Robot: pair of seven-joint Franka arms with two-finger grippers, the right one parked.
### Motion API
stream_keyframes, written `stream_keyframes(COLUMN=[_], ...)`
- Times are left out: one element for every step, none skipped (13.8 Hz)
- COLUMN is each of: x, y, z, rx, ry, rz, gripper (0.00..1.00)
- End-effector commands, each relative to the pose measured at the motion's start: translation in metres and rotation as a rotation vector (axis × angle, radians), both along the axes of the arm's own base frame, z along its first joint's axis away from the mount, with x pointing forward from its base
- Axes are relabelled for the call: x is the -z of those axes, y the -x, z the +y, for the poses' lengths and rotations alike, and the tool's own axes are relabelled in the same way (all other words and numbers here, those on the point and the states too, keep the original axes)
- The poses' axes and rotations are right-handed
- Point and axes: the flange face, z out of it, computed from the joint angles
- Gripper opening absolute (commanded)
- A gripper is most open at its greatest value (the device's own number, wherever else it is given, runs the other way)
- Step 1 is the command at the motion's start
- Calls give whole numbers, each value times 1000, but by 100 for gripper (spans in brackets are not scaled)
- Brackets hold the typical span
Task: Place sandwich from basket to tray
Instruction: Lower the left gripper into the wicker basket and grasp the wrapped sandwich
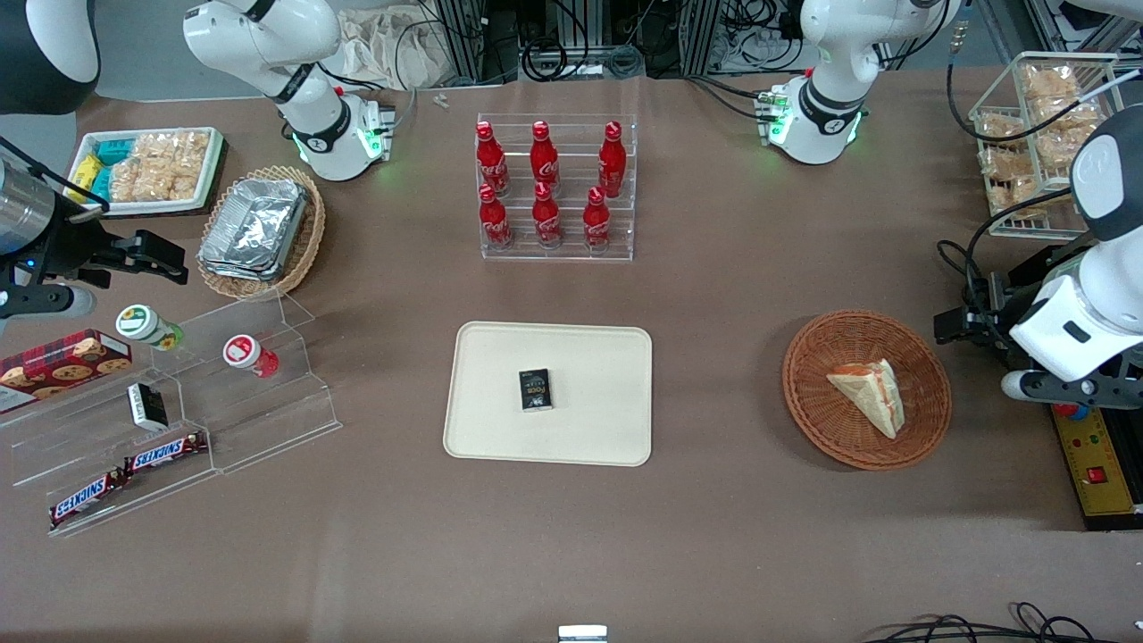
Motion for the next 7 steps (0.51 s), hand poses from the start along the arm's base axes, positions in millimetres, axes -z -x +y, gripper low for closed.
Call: stream_keyframes(x=[-5, -4, -1, 15, 29, 43, 61], y=[-2, -2, -3, -6, -7, -9, -11], z=[-4, -5, -4, -4, -2, -2, -2], rx=[-31, -33, -36, -33, -60, -113, -235], ry=[17, 15, 14, 6, -1, -12, -23], rz=[13, 15, 19, 48, 71, 78, 74], gripper=[100, 100, 100, 100, 100, 100, 100])
